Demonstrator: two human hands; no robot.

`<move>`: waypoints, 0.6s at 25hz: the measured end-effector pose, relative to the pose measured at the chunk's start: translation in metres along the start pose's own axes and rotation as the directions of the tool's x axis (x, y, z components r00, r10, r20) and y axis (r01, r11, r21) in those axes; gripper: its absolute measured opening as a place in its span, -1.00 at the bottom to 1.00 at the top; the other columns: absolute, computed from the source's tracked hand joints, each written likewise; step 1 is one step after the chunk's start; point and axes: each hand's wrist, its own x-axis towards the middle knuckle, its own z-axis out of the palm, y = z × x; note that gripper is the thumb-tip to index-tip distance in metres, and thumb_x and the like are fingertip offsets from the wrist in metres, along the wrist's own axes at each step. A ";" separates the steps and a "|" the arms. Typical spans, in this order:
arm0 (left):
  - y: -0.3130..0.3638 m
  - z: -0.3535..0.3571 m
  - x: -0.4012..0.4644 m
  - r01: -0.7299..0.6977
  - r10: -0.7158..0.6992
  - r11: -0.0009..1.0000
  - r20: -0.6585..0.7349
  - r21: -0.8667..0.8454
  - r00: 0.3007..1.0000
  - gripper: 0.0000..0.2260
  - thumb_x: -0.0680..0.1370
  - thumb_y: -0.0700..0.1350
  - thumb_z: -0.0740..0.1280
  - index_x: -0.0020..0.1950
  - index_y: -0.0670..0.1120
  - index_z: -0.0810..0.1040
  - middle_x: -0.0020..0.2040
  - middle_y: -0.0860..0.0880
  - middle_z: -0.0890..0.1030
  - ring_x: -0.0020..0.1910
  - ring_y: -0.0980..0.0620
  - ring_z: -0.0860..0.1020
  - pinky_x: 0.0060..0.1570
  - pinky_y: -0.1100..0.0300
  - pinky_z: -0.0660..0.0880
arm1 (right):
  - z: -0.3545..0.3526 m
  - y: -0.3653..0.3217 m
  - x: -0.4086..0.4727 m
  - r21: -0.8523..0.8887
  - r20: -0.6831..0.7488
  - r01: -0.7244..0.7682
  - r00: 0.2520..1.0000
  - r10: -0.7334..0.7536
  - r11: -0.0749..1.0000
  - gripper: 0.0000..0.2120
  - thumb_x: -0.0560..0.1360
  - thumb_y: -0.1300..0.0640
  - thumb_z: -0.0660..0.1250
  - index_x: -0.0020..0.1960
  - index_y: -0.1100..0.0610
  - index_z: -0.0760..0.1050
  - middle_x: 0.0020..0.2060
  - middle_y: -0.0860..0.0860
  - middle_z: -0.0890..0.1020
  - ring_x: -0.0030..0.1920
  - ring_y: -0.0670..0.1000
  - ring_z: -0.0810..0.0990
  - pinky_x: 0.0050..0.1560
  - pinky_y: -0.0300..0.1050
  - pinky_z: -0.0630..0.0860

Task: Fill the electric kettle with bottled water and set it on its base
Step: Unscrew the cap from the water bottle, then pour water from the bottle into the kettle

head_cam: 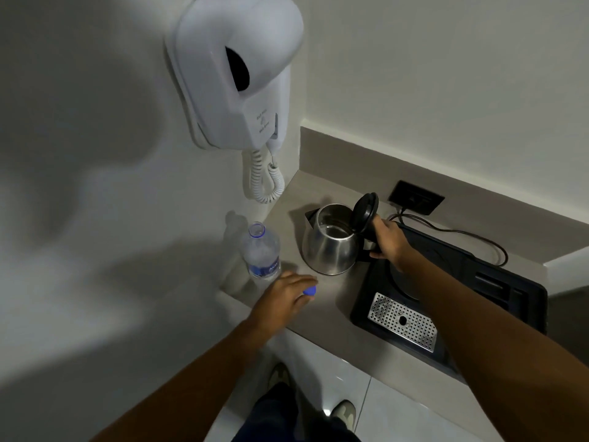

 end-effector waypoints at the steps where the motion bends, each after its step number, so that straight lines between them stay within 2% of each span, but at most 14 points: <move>1: -0.007 0.024 -0.007 0.111 -0.107 0.993 0.079 -0.048 0.991 -0.69 0.53 -0.19 0.38 0.27 -0.18 0.54 0.21 -0.14 0.61 0.18 -0.08 0.52 0.28 0.09 0.41 | 0.000 0.001 0.001 0.006 -0.003 -0.007 1.000 0.007 1.000 -0.53 0.33 -0.41 0.17 -0.02 -0.08 0.49 0.08 0.04 0.56 0.06 0.01 0.54 -0.05 0.13 0.62; 2: -0.013 0.041 -0.011 0.207 -0.197 0.975 0.122 -0.077 0.973 -0.68 0.54 -0.22 0.35 0.29 -0.21 0.52 0.23 -0.17 0.58 0.22 -0.11 0.50 0.33 0.09 0.36 | 0.001 0.002 0.002 0.012 -0.006 -0.011 1.000 0.011 1.000 -0.50 0.27 -0.44 0.17 -0.04 -0.10 0.50 0.06 0.02 0.57 0.04 -0.02 0.54 -0.05 0.13 0.62; 4: -0.025 0.067 -0.009 0.296 -0.289 0.950 0.084 -0.096 0.954 -0.69 0.53 -0.28 0.35 0.27 -0.26 0.52 0.22 -0.23 0.58 0.24 -0.18 0.50 0.35 0.08 0.33 | 0.001 0.005 0.005 0.018 -0.010 -0.024 1.000 0.024 1.000 -0.47 0.22 -0.46 0.16 -0.05 -0.11 0.51 0.02 -0.05 0.58 0.02 -0.04 0.55 -0.08 0.11 0.62; 8: -0.037 0.081 0.002 0.318 -0.323 0.942 -0.028 -0.104 0.946 -0.65 0.46 -0.34 0.41 0.25 -0.28 0.53 0.21 -0.25 0.58 0.23 -0.24 0.49 0.31 -0.10 0.39 | 0.000 0.010 0.005 0.027 -0.009 -0.039 0.999 0.039 0.999 -0.45 0.25 -0.49 0.17 -0.02 -0.12 0.54 0.03 -0.10 0.58 0.04 -0.02 0.56 -0.20 0.01 0.61; 10: -0.035 0.078 -0.003 0.289 -0.295 0.955 -0.096 -0.071 0.951 -0.63 0.46 -0.24 0.43 0.26 -0.22 0.54 0.21 -0.21 0.58 0.21 -0.21 0.49 0.26 -0.06 0.41 | 0.000 0.010 0.004 0.016 0.002 -0.049 0.999 0.049 0.999 -0.39 0.26 -0.50 0.17 0.07 -0.10 0.54 0.07 -0.07 0.58 0.06 -0.02 0.55 -0.23 -0.03 0.61; 12: -0.029 0.070 -0.020 0.268 -0.280 0.960 -0.256 -0.082 0.925 -0.70 0.47 -0.02 0.42 0.15 -0.10 0.54 0.10 -0.10 0.58 0.09 -0.07 0.49 0.17 0.15 0.38 | 0.000 0.011 0.006 0.014 -0.001 -0.049 0.999 0.049 0.999 -0.32 0.27 -0.50 0.18 0.15 -0.05 0.53 0.12 -0.03 0.58 0.07 -0.03 0.55 -0.25 -0.03 0.61; 13: -0.028 0.063 -0.029 0.287 -0.317 0.948 -0.371 -0.134 0.873 -0.68 0.43 0.08 0.43 0.08 -0.06 0.50 0.05 -0.05 0.54 0.04 -0.01 0.46 0.12 0.25 0.35 | 0.000 0.011 0.006 0.013 -0.007 -0.047 0.999 0.047 0.999 -0.33 0.28 -0.49 0.18 0.16 -0.04 0.53 0.12 -0.02 0.58 0.07 -0.04 0.55 -0.26 -0.03 0.61; 15: -0.036 0.047 -0.037 0.344 -0.479 0.877 -0.580 -0.335 0.659 -0.47 0.27 0.12 0.56 0.04 -0.07 0.39 0.07 -0.06 0.42 0.05 -0.02 0.42 0.11 0.26 0.37 | -0.001 0.011 0.007 0.010 -0.014 -0.047 0.999 0.047 0.999 -0.33 0.28 -0.48 0.18 0.16 -0.04 0.53 0.11 -0.02 0.58 0.06 -0.05 0.55 -0.28 -0.03 0.61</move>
